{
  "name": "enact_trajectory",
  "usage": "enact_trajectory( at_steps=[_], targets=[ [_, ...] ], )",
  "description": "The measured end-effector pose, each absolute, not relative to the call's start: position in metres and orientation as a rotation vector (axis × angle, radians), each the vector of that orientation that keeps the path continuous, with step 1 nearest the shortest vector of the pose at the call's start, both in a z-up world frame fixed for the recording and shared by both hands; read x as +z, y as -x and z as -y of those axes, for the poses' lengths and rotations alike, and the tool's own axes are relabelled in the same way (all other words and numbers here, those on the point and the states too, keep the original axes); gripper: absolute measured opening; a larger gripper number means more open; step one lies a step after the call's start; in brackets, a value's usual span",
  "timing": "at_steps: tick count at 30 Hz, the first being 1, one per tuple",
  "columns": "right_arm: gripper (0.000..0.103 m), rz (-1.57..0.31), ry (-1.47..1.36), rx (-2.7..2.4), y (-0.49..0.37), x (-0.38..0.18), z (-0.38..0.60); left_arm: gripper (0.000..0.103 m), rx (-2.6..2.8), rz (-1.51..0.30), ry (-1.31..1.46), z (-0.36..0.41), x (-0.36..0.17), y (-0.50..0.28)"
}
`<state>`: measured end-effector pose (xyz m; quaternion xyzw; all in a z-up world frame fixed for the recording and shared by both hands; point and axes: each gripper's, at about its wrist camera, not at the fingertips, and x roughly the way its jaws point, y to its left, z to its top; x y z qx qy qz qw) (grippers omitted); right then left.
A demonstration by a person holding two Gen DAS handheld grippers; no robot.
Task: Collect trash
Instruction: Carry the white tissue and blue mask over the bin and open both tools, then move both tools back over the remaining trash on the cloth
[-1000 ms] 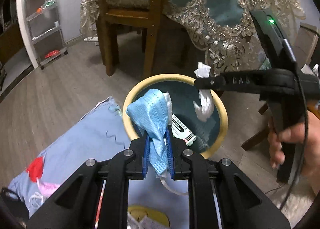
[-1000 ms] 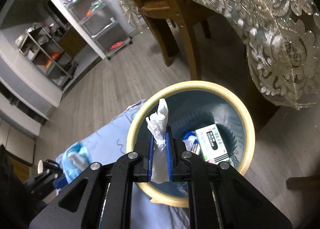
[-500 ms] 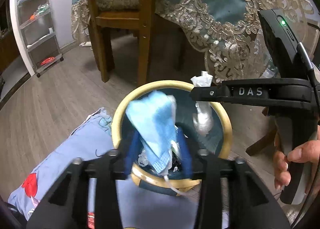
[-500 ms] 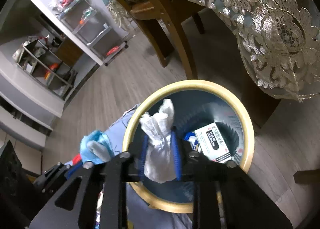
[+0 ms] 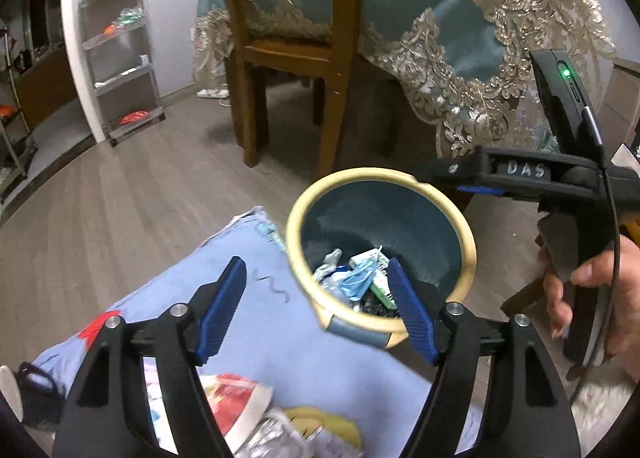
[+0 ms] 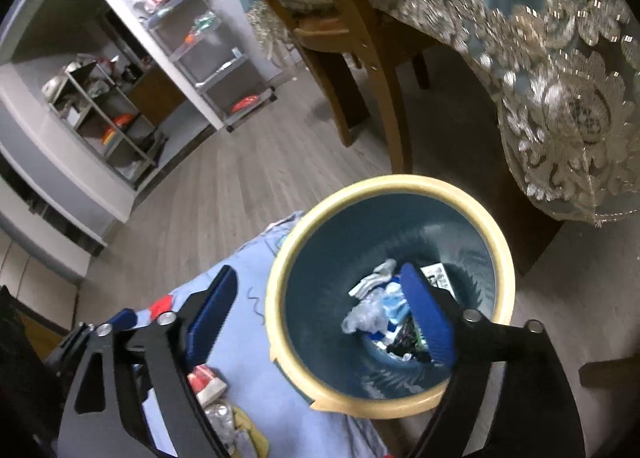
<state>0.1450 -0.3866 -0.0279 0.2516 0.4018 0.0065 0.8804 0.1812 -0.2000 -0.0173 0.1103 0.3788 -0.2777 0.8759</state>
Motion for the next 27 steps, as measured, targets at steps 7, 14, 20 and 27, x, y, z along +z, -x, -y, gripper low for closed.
enact_trajectory(
  at_steps=[7, 14, 20, 27],
  targets=[
    [0.097, -0.739, -0.418, 0.009, -0.121, 0.011, 0.355, 0.090, -0.507, -0.740, -0.235, 0.143, 0.011, -0.142],
    [0.098, -0.635, -0.281, 0.049, -0.091, 0.047, 0.299, 0.091, -0.435, -0.719, -0.258, 0.084, 0.028, -0.103],
    [0.098, -0.611, -0.265, 0.126, -0.064, 0.054, 0.256, 0.092, -0.380, -0.715, -0.230, 0.041, 0.033, -0.076],
    [0.098, -0.634, -0.171, 0.131, -0.047, 0.046, 0.202, 0.092, -0.314, -0.731, -0.191, -0.005, 0.019, -0.053]
  ],
)
